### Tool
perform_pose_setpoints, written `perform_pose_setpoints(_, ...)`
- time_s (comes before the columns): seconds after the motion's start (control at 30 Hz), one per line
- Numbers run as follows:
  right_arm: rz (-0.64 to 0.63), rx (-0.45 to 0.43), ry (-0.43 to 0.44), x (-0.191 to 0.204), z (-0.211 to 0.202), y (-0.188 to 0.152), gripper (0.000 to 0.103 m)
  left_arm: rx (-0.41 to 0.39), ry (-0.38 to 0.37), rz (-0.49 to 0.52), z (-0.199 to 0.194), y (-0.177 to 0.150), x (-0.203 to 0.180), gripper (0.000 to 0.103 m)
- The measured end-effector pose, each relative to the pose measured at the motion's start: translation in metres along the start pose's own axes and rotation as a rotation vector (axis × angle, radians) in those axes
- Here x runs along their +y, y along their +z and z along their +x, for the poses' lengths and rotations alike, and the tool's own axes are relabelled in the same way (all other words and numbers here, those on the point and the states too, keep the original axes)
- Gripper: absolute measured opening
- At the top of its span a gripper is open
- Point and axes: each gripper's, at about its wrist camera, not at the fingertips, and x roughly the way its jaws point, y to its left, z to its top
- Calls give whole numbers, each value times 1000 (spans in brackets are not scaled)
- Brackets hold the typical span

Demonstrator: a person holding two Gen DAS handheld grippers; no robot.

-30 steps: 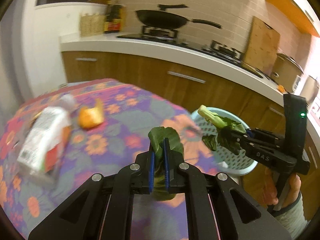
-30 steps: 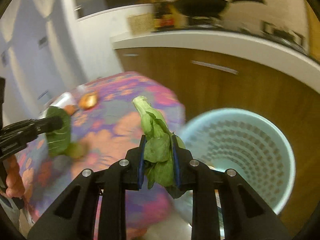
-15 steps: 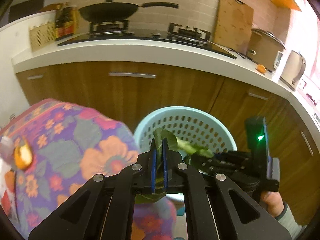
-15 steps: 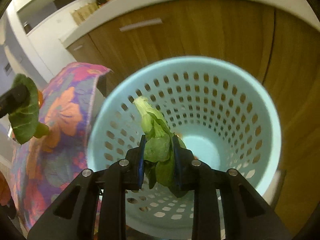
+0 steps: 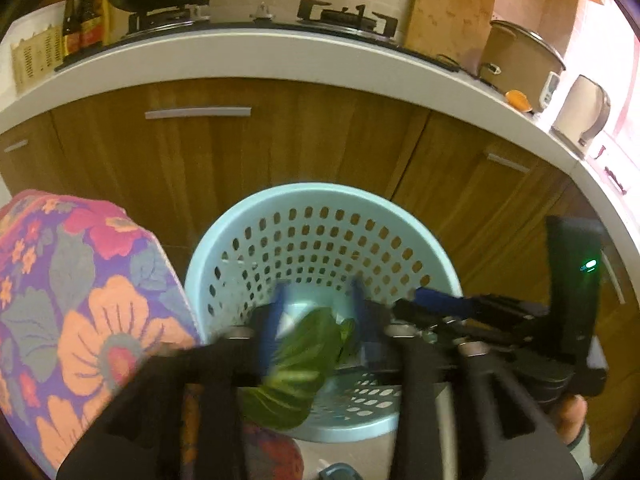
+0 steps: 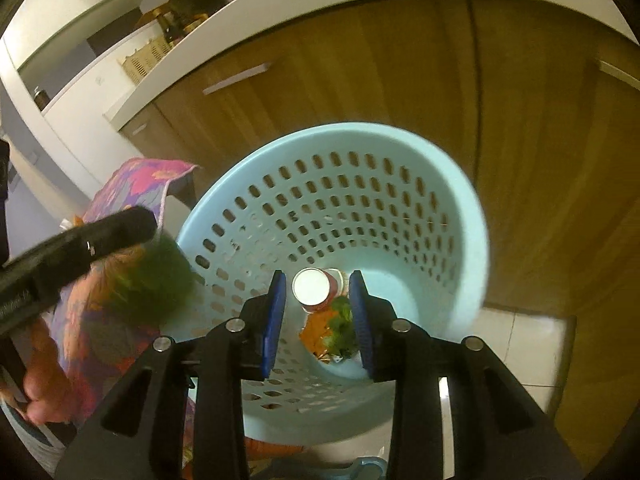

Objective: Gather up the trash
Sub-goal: 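Move both open tools back to the table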

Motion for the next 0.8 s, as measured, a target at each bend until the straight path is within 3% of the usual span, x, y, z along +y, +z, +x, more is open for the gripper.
perform_pose_setpoints(0.3, -46, -41, 11, 21, -16, 3, 29, -39, 38, -13, -29, -11, 15, 42)
perform_pose_setpoints(0.8, -233, -79, 94, 112, -39, 8, 29, -163, 111, -122, -118, -46, 58, 48)
